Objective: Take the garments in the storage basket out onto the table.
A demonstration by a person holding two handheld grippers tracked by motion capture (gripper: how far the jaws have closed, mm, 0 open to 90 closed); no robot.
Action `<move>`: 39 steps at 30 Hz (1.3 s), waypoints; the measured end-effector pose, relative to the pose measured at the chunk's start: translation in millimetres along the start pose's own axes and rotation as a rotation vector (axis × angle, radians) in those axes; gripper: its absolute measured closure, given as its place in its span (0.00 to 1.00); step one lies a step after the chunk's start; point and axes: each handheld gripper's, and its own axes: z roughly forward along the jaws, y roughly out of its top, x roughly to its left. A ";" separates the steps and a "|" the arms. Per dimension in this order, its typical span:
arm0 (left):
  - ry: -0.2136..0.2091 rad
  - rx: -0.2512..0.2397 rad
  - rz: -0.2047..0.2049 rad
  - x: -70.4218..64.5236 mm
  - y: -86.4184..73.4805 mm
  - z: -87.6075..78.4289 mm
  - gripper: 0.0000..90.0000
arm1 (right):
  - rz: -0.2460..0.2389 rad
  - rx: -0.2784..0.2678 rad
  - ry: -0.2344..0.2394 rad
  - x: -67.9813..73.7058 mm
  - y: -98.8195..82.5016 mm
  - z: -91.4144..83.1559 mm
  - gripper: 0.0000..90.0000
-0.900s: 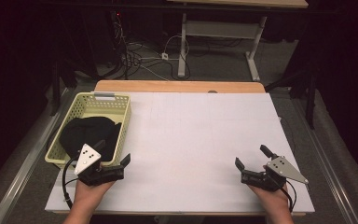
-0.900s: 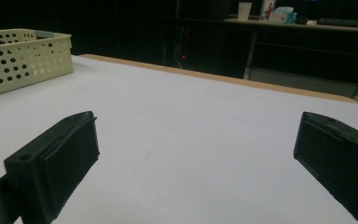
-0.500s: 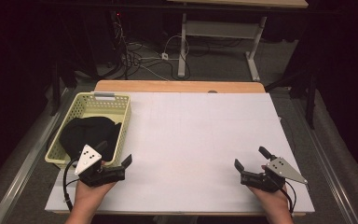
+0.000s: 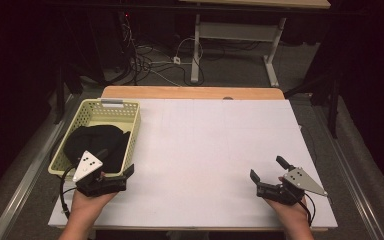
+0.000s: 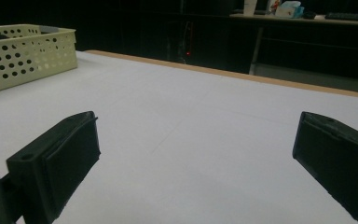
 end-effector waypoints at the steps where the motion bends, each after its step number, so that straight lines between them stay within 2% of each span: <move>1: 0.007 0.002 -0.008 3.5 -0.1 -1.2 0.00 | -0.006 0.001 0.000 0.8 -0.2 0.7 0.01; 2: 0.029 0.010 -0.020 11.4 -0.4 -3.9 0.00 | -0.009 0.001 -0.002 1.1 -0.2 0.8 0.01; 4: 0.045 0.006 -0.035 18.9 -1.0 -7.4 0.00 | -0.013 0.004 -0.001 1.2 -0.4 0.9 0.01; 5: 0.045 0.006 -0.035 18.9 -1.0 -7.4 0.00 | -0.013 0.004 -0.001 1.2 -0.4 0.9 0.01; 12: 0.121 0.011 -0.042 41.0 -2.3 -21.9 0.00 | -0.015 -0.005 0.007 2.0 0.2 -1.8 0.01; 24: 0.176 -0.005 -0.086 70.7 -10.1 -39.8 0.00 | -0.011 0.016 -0.001 3.0 -1.8 1.8 0.01; 29: 0.217 -0.005 -0.098 84.4 -14.7 -50.0 0.00 | -0.018 0.012 0.007 3.8 -2.2 2.5 0.01; 39: 0.246 -0.007 -0.140 102.1 -21.7 -59.7 0.00 | -0.022 0.013 0.003 3.5 -2.2 2.9 0.01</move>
